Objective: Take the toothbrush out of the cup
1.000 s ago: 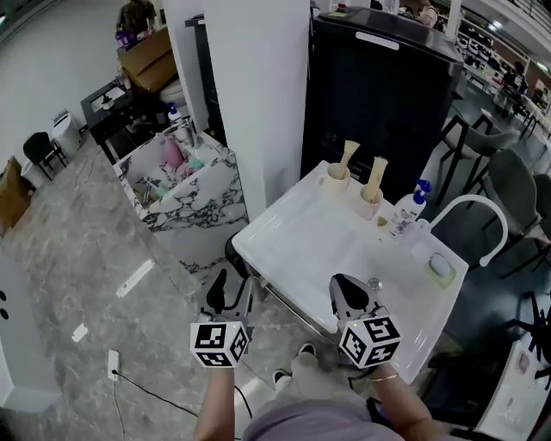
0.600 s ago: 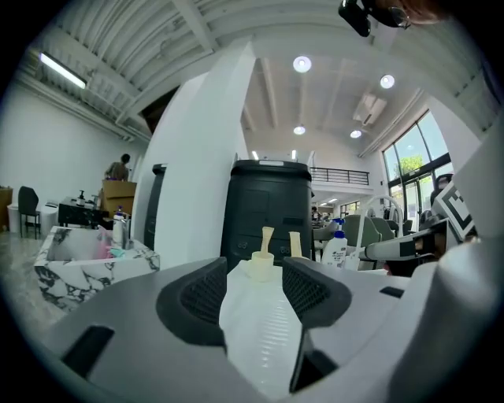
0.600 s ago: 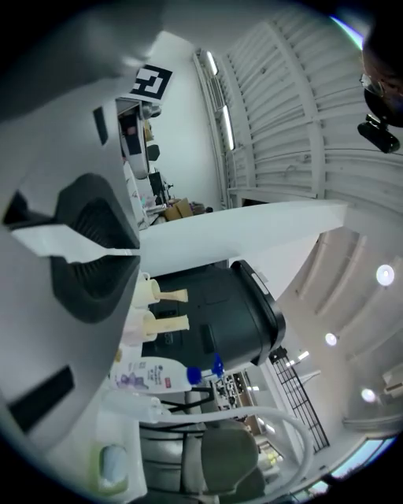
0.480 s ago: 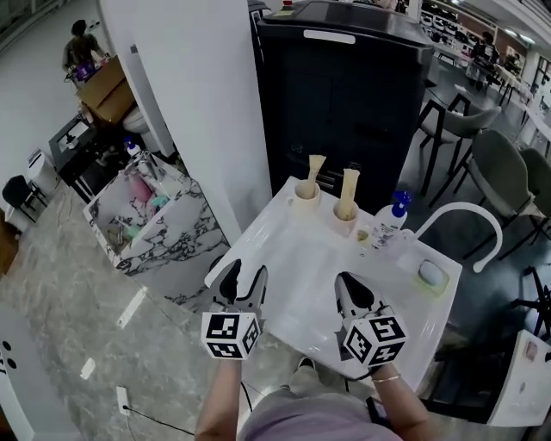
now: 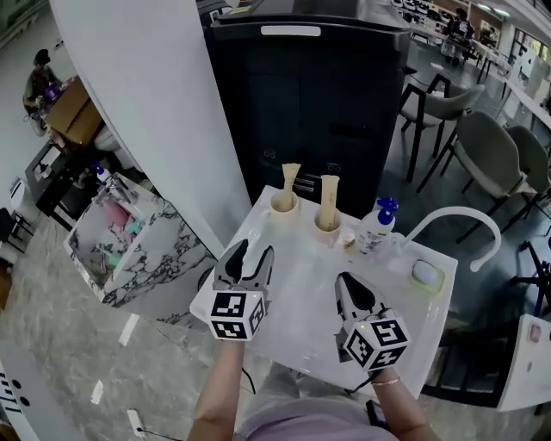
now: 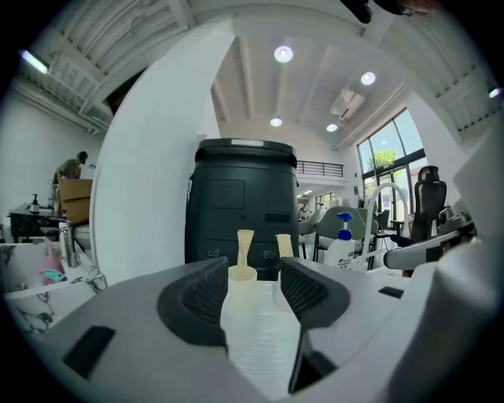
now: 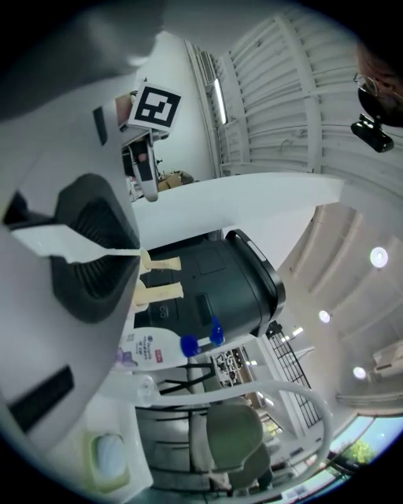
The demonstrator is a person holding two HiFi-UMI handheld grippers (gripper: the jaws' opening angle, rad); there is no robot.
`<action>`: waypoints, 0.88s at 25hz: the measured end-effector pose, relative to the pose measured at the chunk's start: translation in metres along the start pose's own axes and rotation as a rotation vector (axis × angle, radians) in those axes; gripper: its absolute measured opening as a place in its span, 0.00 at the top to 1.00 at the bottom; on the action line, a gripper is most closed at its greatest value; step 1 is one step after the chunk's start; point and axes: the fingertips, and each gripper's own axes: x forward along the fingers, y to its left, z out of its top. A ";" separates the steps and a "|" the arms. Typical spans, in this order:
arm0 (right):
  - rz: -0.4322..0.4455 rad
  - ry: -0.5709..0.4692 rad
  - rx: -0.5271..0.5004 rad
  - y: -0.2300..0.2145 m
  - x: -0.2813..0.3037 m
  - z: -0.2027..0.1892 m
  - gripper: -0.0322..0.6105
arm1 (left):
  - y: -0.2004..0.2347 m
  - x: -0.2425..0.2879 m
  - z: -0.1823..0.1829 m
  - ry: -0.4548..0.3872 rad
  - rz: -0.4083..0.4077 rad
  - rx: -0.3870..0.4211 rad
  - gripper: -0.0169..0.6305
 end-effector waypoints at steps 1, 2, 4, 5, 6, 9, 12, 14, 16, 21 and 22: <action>-0.019 -0.002 0.005 -0.004 0.003 0.001 0.91 | 0.002 0.012 0.003 0.001 -0.013 0.002 0.65; -0.039 -0.005 0.009 -0.007 0.005 0.003 0.91 | 0.004 0.025 0.005 0.002 -0.026 0.003 0.65; -0.079 -0.010 0.021 -0.012 0.010 0.005 0.91 | 0.009 0.049 0.008 0.007 -0.052 0.003 0.66; -0.099 -0.014 0.028 -0.015 0.012 0.006 0.91 | 0.010 0.061 0.010 0.011 -0.065 0.003 0.66; -0.118 -0.019 0.034 -0.017 0.015 0.007 0.91 | 0.011 0.073 0.011 0.014 -0.078 0.003 0.66; -0.168 -0.026 0.051 -0.022 0.024 0.009 0.91 | 0.014 0.106 0.014 0.028 -0.115 0.011 0.66; -0.218 -0.023 0.068 -0.028 0.030 0.008 0.91 | 0.014 0.134 0.011 0.055 -0.151 0.021 0.66; -0.255 -0.019 0.081 -0.033 0.032 0.005 0.91 | 0.013 0.150 0.005 0.075 -0.173 0.027 0.67; -0.289 -0.013 0.093 -0.038 0.033 0.000 0.91 | 0.012 0.165 -0.001 0.094 -0.190 0.034 0.67; -0.363 -0.007 0.119 -0.051 0.033 -0.008 0.91 | 0.014 0.197 -0.018 0.141 -0.195 0.052 0.67; -0.377 -0.006 0.124 -0.053 0.032 -0.010 0.91 | 0.015 0.202 -0.021 0.151 -0.193 0.053 0.67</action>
